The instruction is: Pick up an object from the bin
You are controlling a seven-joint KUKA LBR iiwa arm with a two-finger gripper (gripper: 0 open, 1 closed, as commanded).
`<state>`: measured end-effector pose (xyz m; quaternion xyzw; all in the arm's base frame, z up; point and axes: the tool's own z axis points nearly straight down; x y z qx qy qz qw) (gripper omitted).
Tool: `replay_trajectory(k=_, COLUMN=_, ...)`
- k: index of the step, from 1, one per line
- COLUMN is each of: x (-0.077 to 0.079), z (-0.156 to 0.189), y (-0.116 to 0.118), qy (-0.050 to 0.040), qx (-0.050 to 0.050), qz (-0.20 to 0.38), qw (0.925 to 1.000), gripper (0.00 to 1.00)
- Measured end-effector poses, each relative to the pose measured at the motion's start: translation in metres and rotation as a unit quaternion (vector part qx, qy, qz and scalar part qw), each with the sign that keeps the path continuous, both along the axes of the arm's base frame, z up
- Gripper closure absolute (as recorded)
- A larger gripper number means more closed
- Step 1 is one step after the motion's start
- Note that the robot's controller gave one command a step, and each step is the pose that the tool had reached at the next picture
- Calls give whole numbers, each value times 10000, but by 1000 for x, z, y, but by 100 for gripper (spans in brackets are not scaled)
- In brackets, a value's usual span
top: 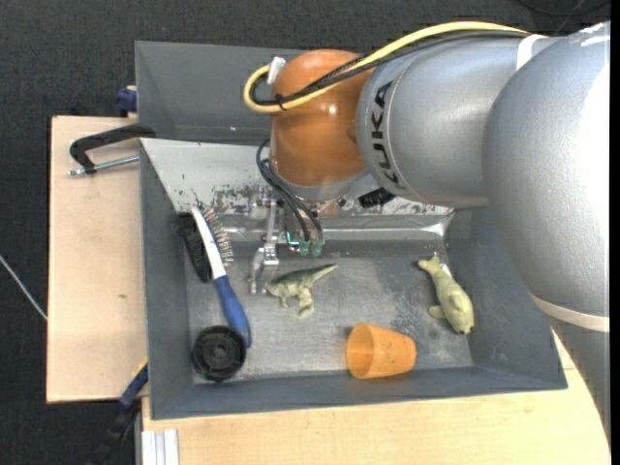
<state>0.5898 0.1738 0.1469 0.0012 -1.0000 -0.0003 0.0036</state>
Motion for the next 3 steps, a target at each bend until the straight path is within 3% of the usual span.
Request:
replay_trajectory(k=1, x=-50, z=-74, y=-79, qy=-73, qx=20, qz=-571, qw=9983, gripper=0)
replay_trajectory(k=2, x=-47, z=-72, y=-77, qy=-121, qx=30, qz=-553, qw=9984, gripper=100)
replay_trajectory(k=3, x=-52, z=59, y=-86, qy=-101, qx=10, qz=29, qw=9999, gripper=100)
